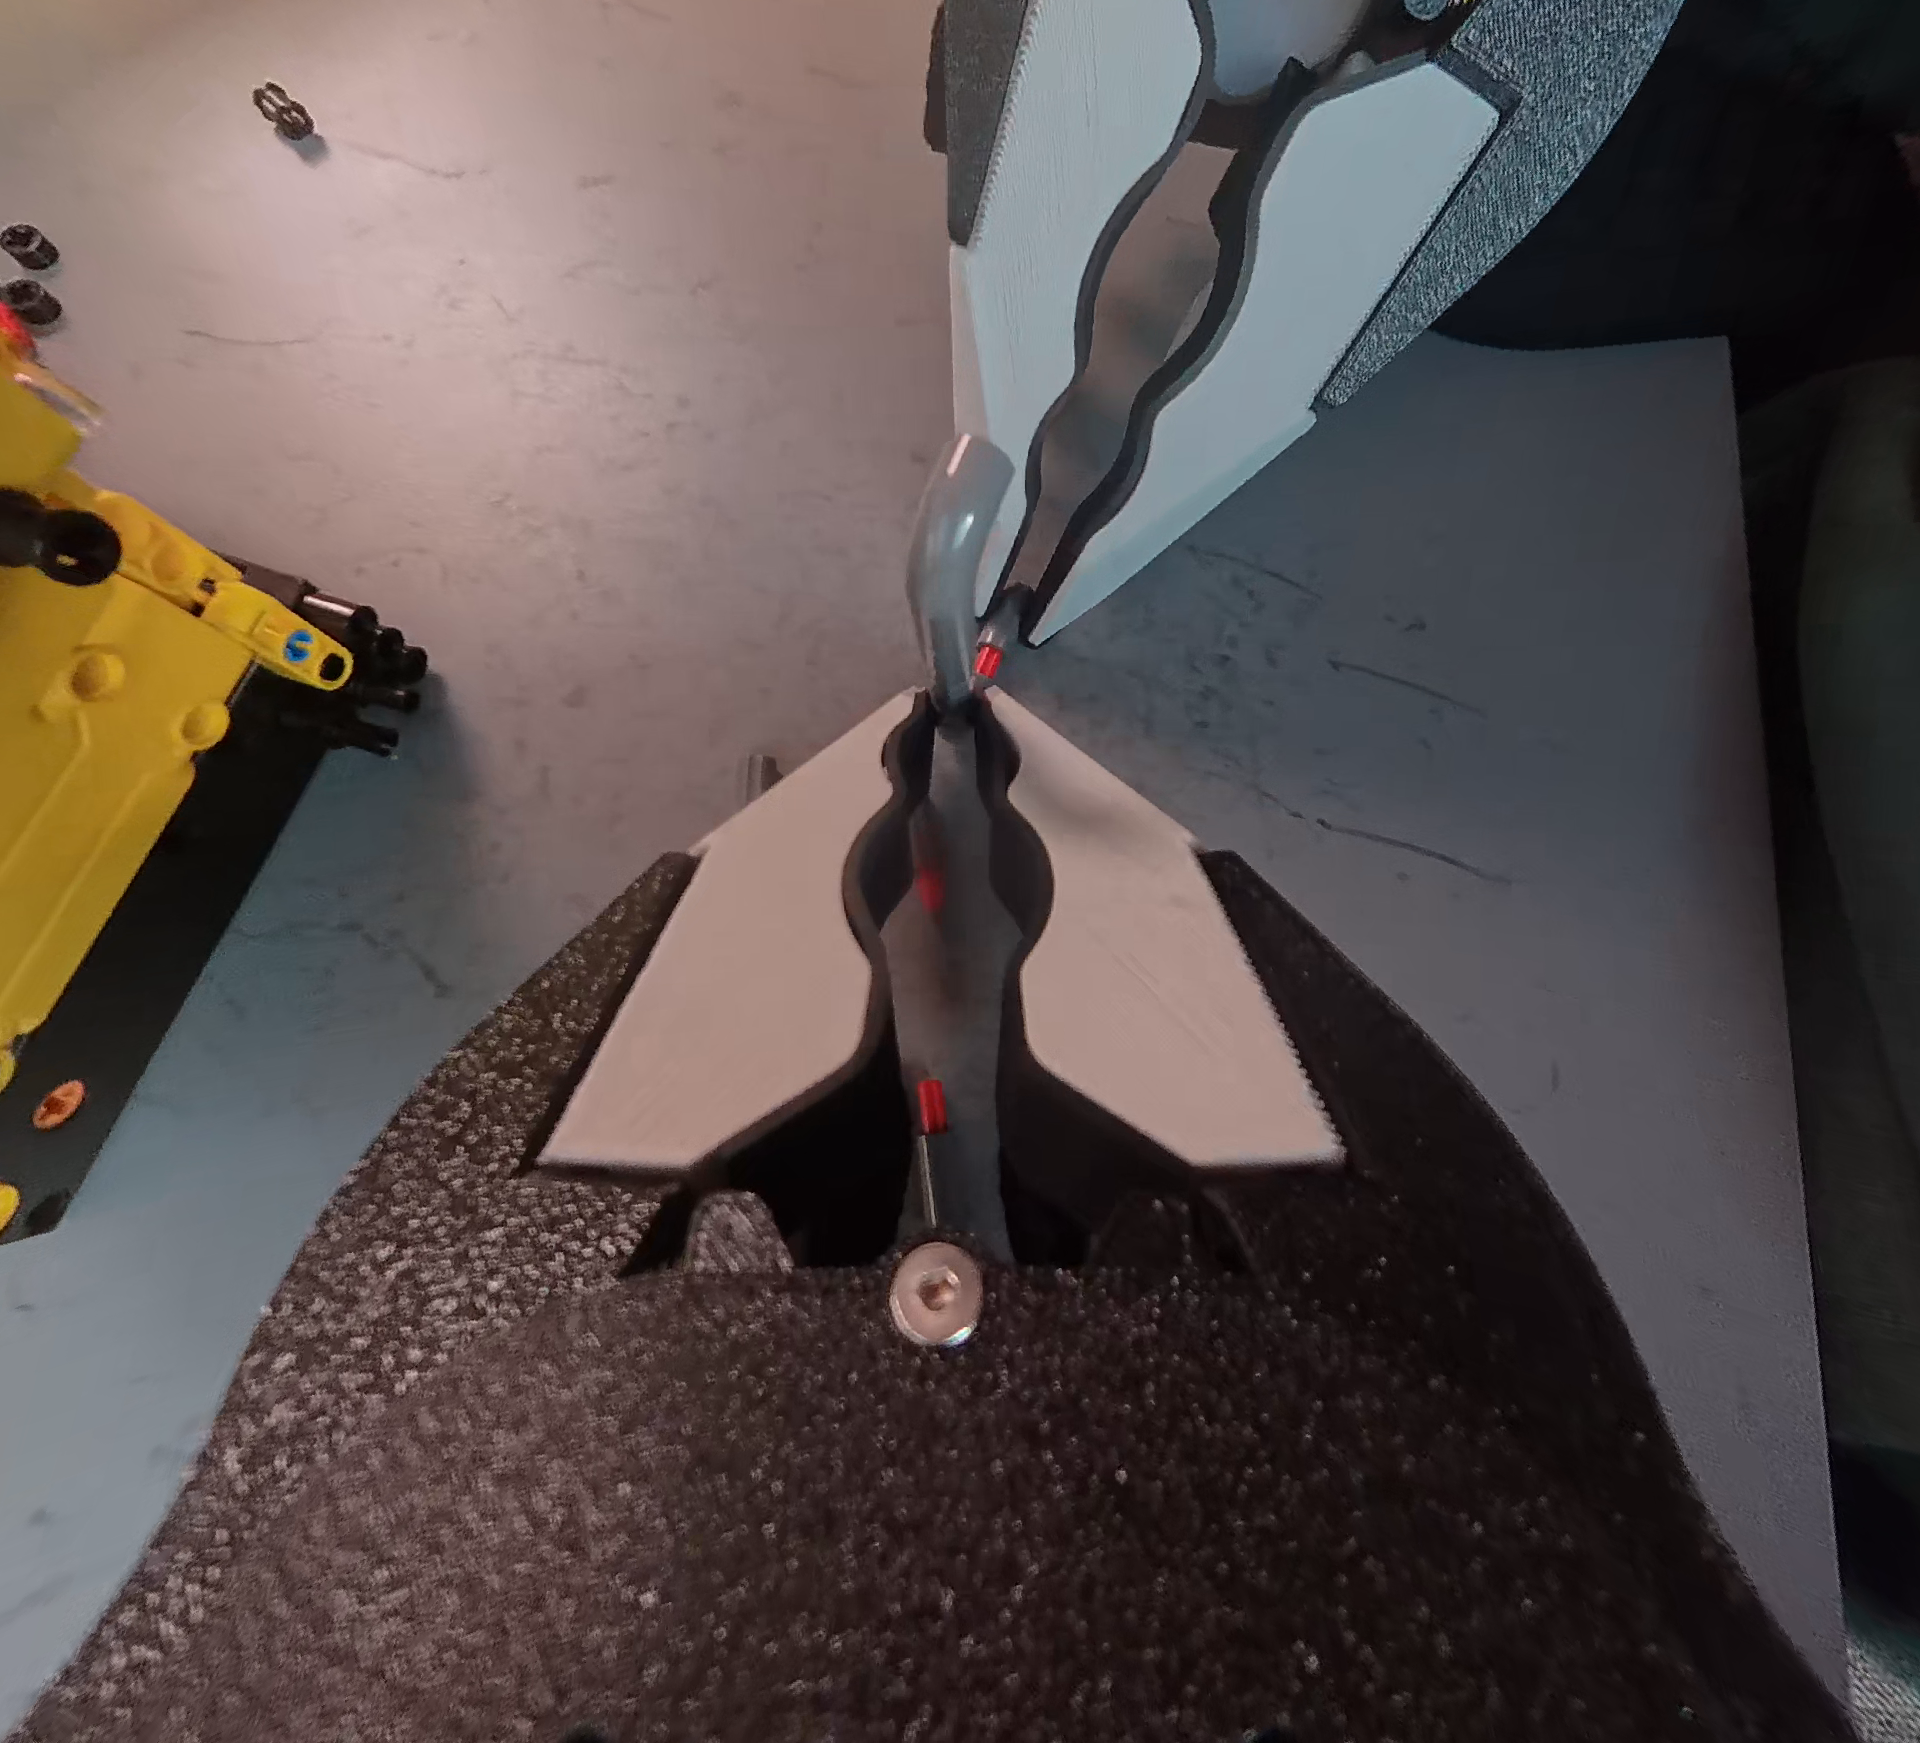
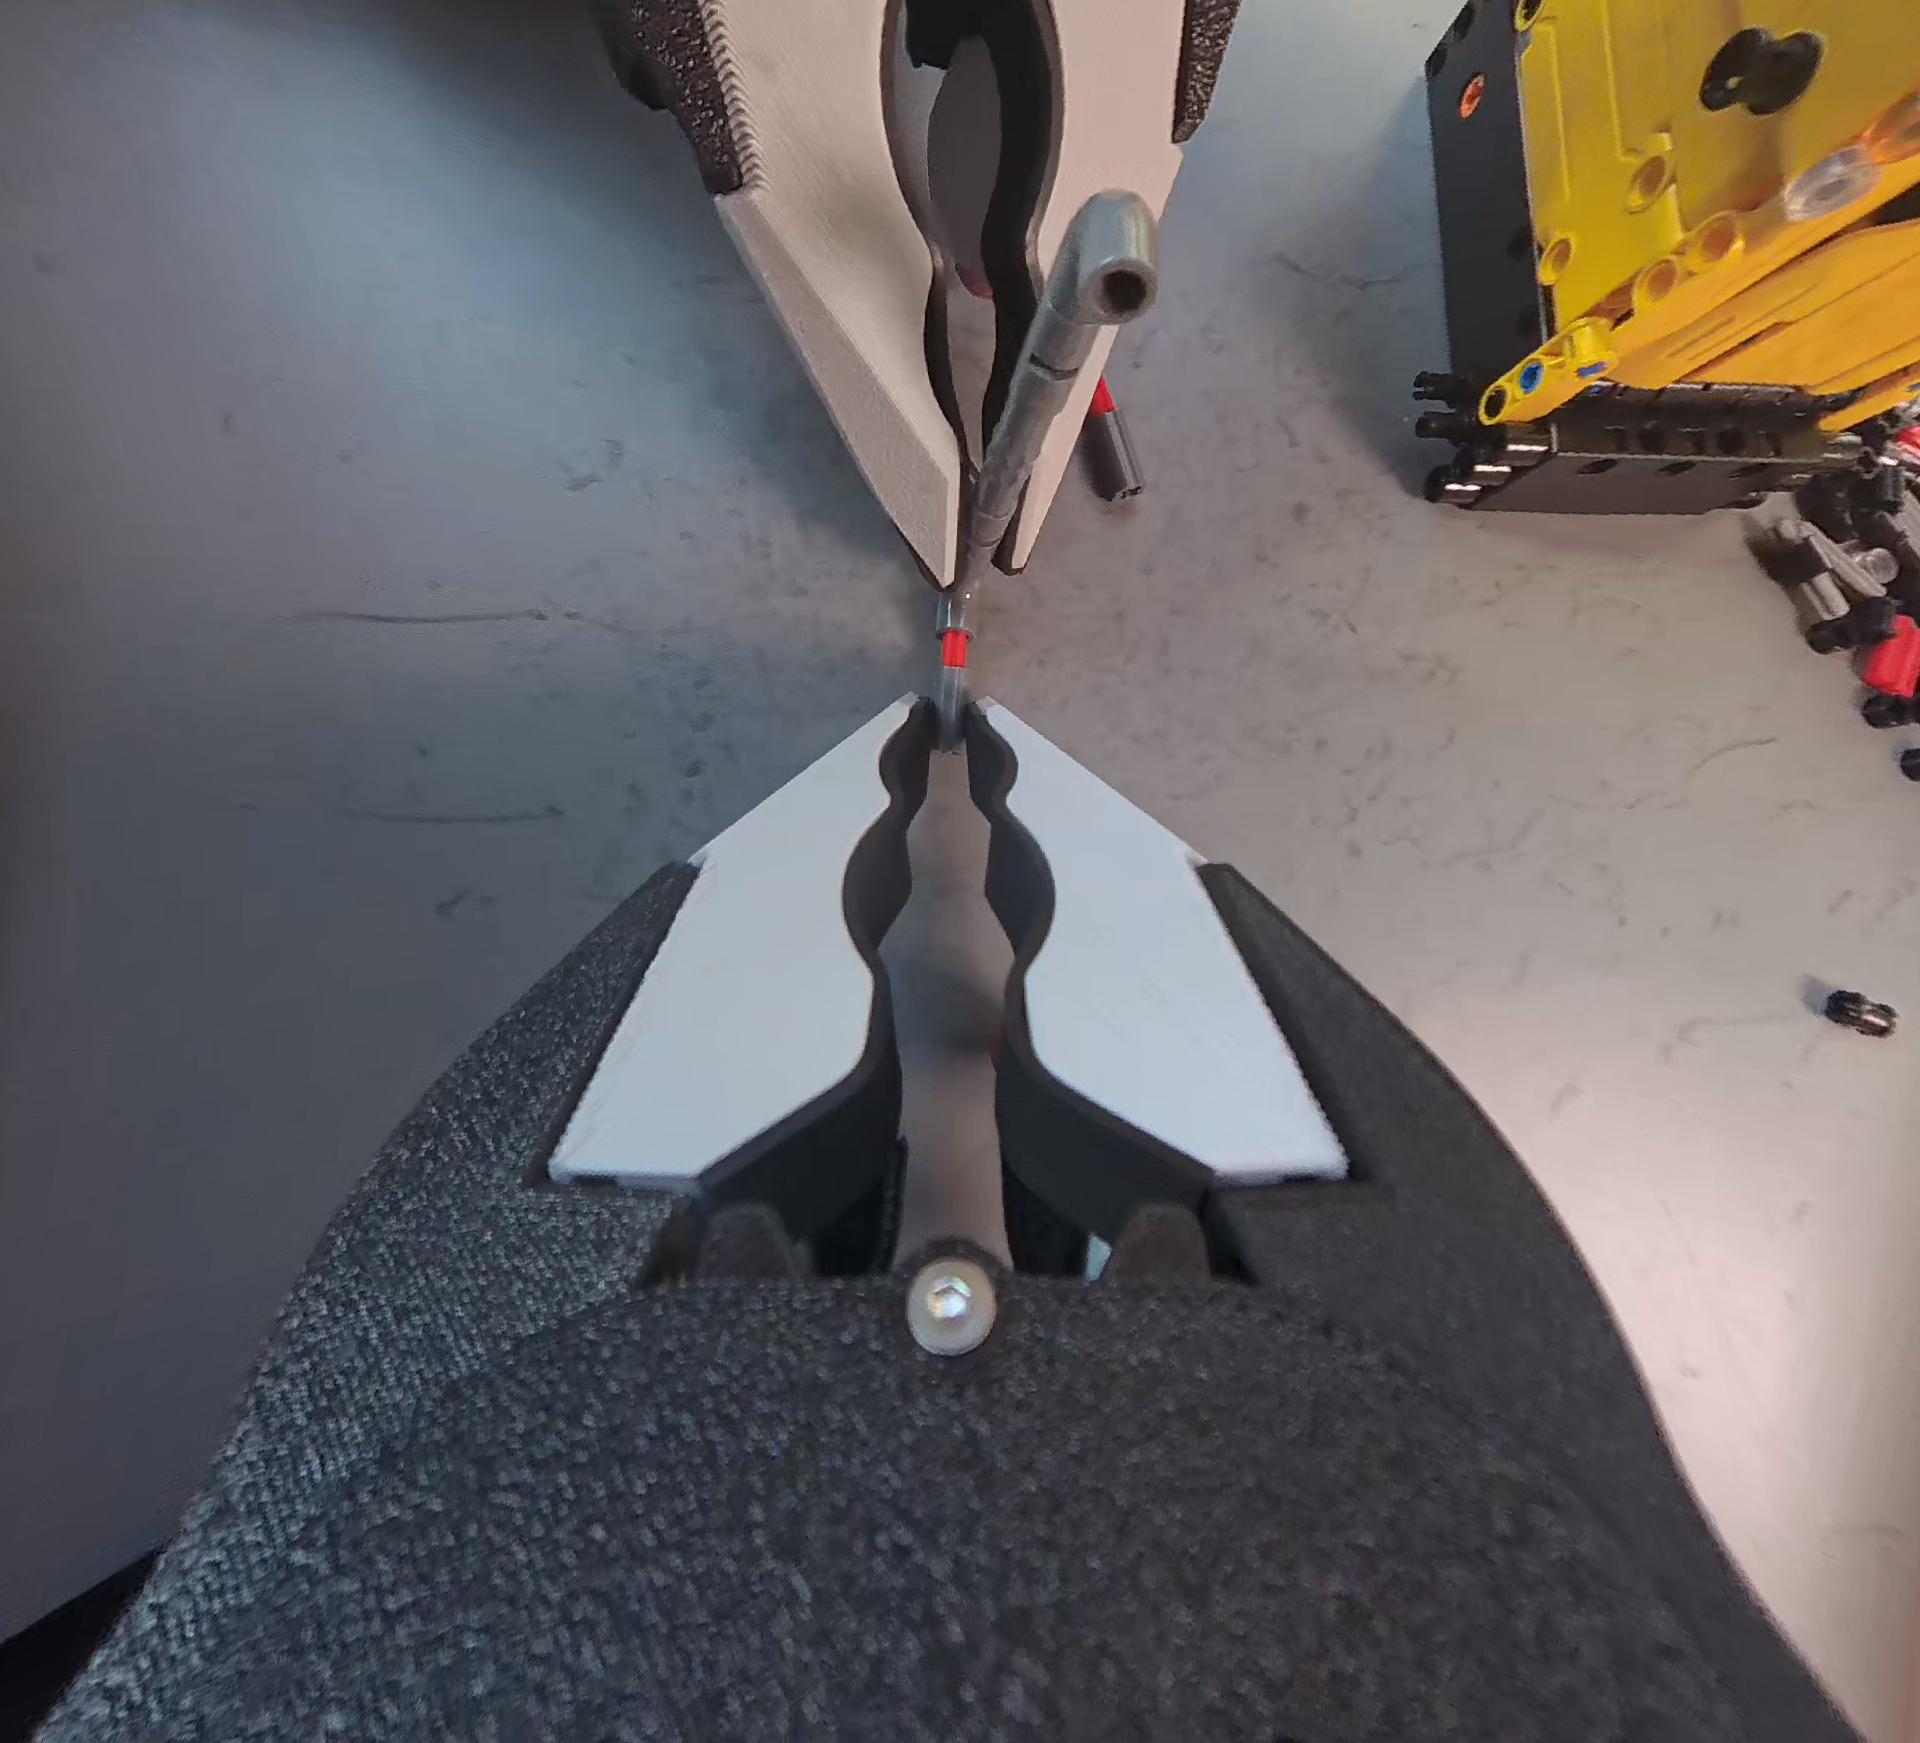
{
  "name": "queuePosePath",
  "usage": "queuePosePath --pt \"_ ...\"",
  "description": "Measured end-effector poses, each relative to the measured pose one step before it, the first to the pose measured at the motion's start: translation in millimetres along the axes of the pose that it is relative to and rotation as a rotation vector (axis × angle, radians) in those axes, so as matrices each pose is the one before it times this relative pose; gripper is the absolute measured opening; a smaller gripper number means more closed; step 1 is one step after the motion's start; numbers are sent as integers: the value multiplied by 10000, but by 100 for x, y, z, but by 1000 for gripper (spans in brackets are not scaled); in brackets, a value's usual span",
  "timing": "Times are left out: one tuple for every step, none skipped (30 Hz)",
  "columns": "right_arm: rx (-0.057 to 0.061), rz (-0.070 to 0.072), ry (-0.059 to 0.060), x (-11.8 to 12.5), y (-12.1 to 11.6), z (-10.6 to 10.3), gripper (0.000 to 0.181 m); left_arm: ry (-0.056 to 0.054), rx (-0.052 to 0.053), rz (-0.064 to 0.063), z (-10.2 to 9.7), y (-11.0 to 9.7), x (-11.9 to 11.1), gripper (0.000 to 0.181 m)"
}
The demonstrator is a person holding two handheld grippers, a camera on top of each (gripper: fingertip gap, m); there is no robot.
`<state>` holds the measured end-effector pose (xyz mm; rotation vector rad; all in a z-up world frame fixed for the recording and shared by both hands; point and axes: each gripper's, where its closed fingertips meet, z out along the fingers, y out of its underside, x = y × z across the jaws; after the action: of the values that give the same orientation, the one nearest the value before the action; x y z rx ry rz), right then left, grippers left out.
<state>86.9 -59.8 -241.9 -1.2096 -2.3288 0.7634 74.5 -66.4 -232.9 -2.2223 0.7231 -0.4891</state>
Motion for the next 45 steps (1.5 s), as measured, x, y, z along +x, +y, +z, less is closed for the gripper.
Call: queuePosePath --pt "56 -293 123 6 -28 -6 6 21 0 -45 10 -18 6 6" --pt "36 -274 138 0 -38 -5 6 24 10 -47 12 -27 19 6" --pt "12 -208 125 -1 -37 6 6 19 9 -51 -1 -30 7 6" --pt "29 -226 142 7 -61 15 5 12 3 -68 16 -42 -2 6" --pt "6 -123 109 -13 -41 13 5 -8 -2 -46 24 -38 -1 6" --pt "9 -117 115 4 -19 -7 5 -37 -23 -1 18 -25 16 6" --pt "16 10 98 -7 -13 -1 5 -56 -38 27 7 1 -1 6" --pt "50 63 89 -6 -14 0 5 -56 -21 27 -5 27 12 6" --pt "82 95 85 -18 -4 -7 5 -41 16 4 -15 28 17 6" --pt "84 119 71 -50 -13 -15 5 -24 49 -22 -35 56 30 6" --pt "49 106 66 -60 9 -21 5 -6 79 -24 -38 80 88 6" --pt "29 17 68 -71 7 -33 5 -4 76 4 -33 67 96 6" --pt "6 -43 113 -37 -9 -18 5 -37 32 65 -14 53 57 6" --pt "-6 -101 106 -27 -8 -9 5 -60 -6 111 -5 12 31 6" --pt "10 -42 58 -4 -13 -10 5 -47 -7 95 11 -10 15 6" --pt "45 21 15 -13 -7 1 5 -15 19 48 2 4 4 6" --pt "61 -11 11 -14 -8 -2 5 -9 43 11 -11 17 2 6" --pt "53 -72 40 -6 -14 -9 5 -45 26 44 -1 5 14 6" --pt "43 -77 56 -4 -15 3 5 -84 6 102 -5 8 15 7" --pt "43 -46 59 -2 -29 -7 5 -93 7 111 -1 15 11 6" --pt "51 -14 57 -6 -18 0 4 -81 5 99 -14 22 20 6" --pt "79 -19 64 -14 -30 -4 4 -76 -3 115 -15 40 30 6" --pt "92 39 45 -23 -25 7 4 -65 -3 122 -28 47 39 6" --pt "92 6 23 -41 -33 -6 4 -37 -11 89 -34 67 42 6" --pt "68 -51 28 -14 -30 13 4 -5 -14 40 -35 68 30 6" --pt "45 -97 10 -11 -26 8 4 6 -6 17 -5 23 17 6" --pt "55 -69 -28 -6 -12 8 4 -3 -3 33 1 2 8 6" --pt "63 -1 -63 0 -11 6 4 -5 -2 41 13 4 7 6" --pt "25 -75 -38 -6 -14 7 4 0 -1 27 9 -7 -4 6" --pt "-24 -28 -5 -6 -12 23 4 -1 -1 15 9 -7 3 6" --pt "-25 -61 23 -21 -17 4 4 -18 2 28 -4 -12 5 6" --pt "-34 -93 22 -15 -17 2 3 -28 2 42 16 -15 19 6" --pt "-42 -169 20 -7 -32 -2 3 -15 2 31 8 -9 2 6" --pt "-62 -181 -33 -16 -24 1 3 1 4 13 7 -22 -7 6" --pt "-67 -133 -109 -12 -11 8 3 8 3 19 13 -14 -1 6" --pt "-59 -95 -143 2 -12 20 3 10 2 16 6 -6 11 6" --pt "-37 -63 -135 -3 -21 15 3 13 0 15 -5 4 -1 6" --pt "-4 -83 -113 -8 -17 8 3 10 0 21 -12 23 19 6" --pt "43 66 -114 3 -8 16 3 7 -3 42 -15 28 14 6" --pt "119 92 -113 -7 0 17 3 12 -6 46 -33 45 24 6" --pt "134 126 -136 10 12 9 3 8 -7 43 -29 41 28 6" --pt "70 42 -105 30 28 19 3 -2 -8 70 -4 34 24 6" --pt "-14 -59 -44 32 7 25 4 3 -9 80 -16 30 17 6" --pt "-60 -281 82 14 -25 13 3 10 -12 67 -21 51 21 6" --pt "-72 -454 169 -54 -86 -21 3 30 -6 77 -24 48 64 6"
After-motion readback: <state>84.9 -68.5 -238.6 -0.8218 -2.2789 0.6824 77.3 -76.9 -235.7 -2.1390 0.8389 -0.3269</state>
